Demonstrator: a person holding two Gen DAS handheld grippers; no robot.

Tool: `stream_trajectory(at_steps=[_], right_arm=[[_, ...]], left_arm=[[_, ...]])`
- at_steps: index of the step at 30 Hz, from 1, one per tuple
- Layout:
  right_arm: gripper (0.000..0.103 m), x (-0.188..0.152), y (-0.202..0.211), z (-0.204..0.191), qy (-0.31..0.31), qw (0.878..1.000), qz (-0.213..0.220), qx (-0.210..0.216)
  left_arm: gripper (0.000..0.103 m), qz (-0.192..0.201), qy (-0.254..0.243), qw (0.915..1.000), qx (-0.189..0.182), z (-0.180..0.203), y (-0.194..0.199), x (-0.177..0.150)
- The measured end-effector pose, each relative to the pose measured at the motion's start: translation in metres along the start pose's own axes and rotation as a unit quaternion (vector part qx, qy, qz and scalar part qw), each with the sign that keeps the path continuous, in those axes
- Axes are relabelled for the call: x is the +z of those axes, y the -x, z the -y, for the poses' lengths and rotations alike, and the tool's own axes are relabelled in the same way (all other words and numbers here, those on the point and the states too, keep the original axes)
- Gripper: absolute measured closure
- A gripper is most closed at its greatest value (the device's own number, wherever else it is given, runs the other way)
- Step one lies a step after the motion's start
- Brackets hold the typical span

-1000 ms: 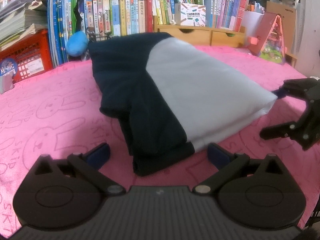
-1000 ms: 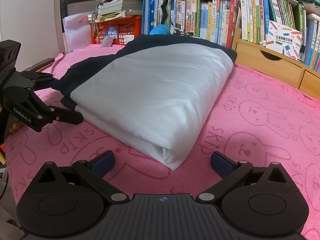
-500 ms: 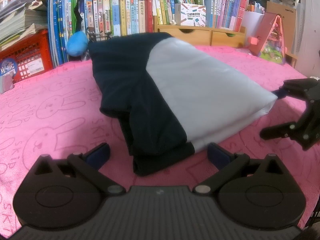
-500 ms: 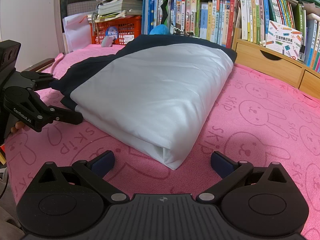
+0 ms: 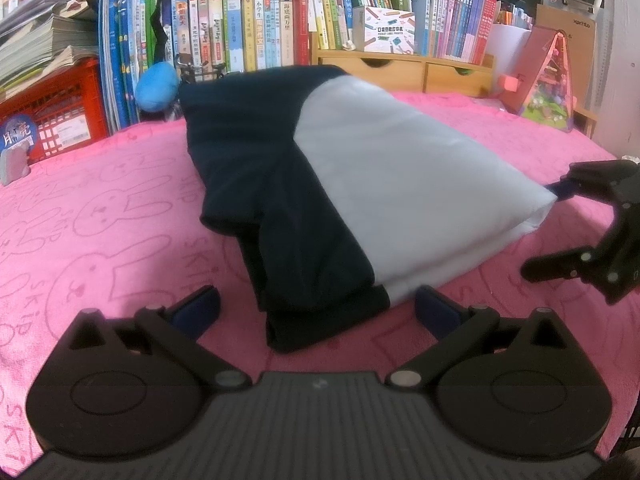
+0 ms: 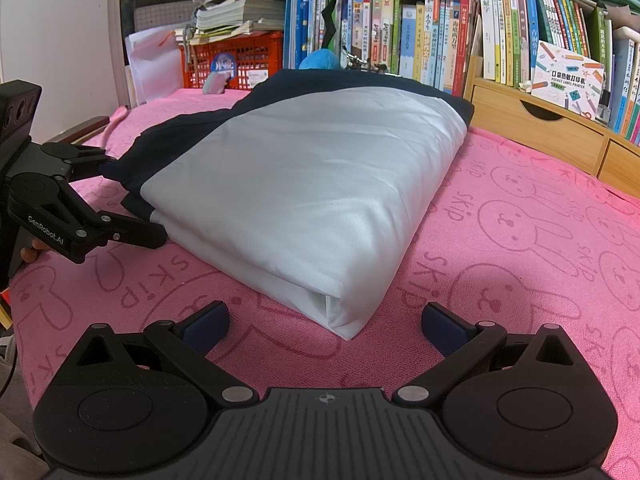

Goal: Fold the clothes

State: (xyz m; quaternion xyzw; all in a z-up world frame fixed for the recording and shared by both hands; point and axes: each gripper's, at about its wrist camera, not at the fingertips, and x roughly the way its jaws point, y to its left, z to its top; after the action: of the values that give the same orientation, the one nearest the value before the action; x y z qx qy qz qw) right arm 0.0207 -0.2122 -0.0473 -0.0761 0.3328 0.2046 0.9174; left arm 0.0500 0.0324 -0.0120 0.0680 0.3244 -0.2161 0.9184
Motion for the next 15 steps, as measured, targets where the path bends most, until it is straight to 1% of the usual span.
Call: stream_trajectory(at_steps=[15], right_arm=[[0.000, 0.0002, 0.0001, -0.0004, 0.000, 1.000, 0.000, 0.000]], left_arm=[[0.000, 0.000, 0.000, 1.0000, -0.001, 0.0010, 0.0003, 0.0001]])
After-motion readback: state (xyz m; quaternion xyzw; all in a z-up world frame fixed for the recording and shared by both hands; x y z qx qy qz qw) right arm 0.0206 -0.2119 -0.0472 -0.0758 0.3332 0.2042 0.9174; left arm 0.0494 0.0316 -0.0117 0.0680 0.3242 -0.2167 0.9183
